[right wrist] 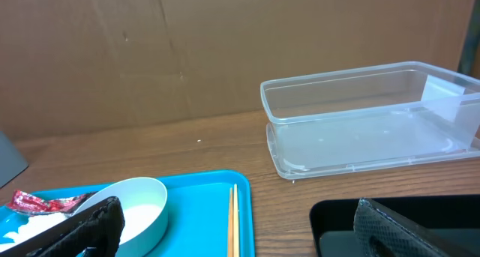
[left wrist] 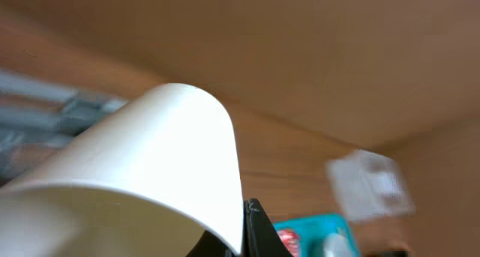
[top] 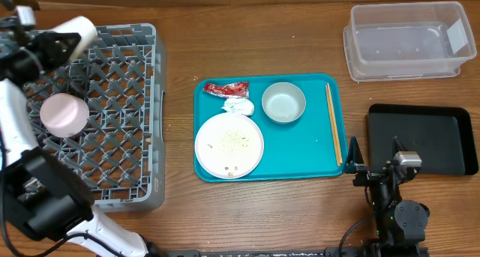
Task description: Sort waste into correct bins and load items into the dishwasher
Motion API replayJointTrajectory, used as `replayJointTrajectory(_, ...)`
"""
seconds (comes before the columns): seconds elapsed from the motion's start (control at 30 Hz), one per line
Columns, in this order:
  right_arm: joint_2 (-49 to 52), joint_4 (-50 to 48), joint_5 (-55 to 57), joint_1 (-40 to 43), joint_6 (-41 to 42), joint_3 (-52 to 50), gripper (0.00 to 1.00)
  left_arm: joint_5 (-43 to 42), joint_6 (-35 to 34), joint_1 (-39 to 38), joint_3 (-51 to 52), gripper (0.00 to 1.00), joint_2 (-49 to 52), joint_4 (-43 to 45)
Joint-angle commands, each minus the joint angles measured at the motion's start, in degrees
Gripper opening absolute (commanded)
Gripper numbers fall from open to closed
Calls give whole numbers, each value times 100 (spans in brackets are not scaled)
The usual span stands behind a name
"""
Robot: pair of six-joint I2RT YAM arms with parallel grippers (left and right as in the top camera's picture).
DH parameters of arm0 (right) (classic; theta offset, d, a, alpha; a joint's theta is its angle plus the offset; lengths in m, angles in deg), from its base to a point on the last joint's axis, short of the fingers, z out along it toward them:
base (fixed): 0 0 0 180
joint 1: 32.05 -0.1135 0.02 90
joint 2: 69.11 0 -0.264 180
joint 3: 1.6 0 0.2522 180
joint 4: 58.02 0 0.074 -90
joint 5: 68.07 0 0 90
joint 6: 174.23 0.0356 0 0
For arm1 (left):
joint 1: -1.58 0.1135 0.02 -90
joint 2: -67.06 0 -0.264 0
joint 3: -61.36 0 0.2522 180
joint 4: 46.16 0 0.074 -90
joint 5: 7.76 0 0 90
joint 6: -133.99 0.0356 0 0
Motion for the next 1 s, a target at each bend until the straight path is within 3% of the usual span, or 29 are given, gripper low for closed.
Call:
replayJointTrajectory(0.0,-46,-39,-11,15,24,-59,100,-2579,649,339,-46,4,326,221)
replayJointTrajectory(0.07,-46,-39,-11,15,24,-59,100,-2964,516,470,-46,4,614,348)
replayJointTrajectory(0.4,-46,-39,-11,15,24,-59,100,-2962,-20,601,-46,4,1810,798)
replayJointTrajectory(0.7,-46,-39,-11,15,24,-59,100,-2959,-675,553,-46,4,1928,1950)
replayJointTrajectory(0.97,-46,-39,-11,17,24,-59,100,-2761,-671,389,-46,4,2002,2450)
